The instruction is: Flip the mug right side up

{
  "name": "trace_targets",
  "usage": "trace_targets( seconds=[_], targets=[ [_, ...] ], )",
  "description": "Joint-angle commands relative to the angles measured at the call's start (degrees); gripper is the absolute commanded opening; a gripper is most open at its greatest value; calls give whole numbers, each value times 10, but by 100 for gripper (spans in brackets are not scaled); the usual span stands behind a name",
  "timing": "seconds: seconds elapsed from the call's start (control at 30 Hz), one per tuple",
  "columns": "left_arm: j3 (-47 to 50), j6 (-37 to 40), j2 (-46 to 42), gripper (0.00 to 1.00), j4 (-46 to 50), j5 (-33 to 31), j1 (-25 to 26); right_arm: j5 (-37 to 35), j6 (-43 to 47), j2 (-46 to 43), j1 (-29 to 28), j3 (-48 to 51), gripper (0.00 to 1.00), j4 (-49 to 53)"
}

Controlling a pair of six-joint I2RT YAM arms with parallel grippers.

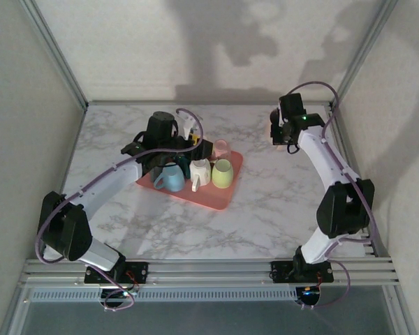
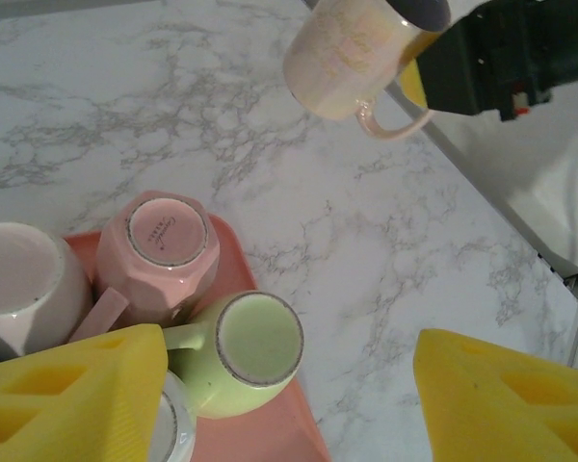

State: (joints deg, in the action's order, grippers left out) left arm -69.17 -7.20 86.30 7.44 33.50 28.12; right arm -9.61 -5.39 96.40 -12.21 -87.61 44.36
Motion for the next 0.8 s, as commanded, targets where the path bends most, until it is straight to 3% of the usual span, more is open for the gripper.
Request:
trace_targets(
  seconds=[0.0,0.77],
  targets=[
    [-20,17,6,68,-26,5,5,-24,29,24,13,-48,0,-85],
    [-39,39,50,68,-11,-6,7,17,52,225,59,-176,0,-152]
  ],
)
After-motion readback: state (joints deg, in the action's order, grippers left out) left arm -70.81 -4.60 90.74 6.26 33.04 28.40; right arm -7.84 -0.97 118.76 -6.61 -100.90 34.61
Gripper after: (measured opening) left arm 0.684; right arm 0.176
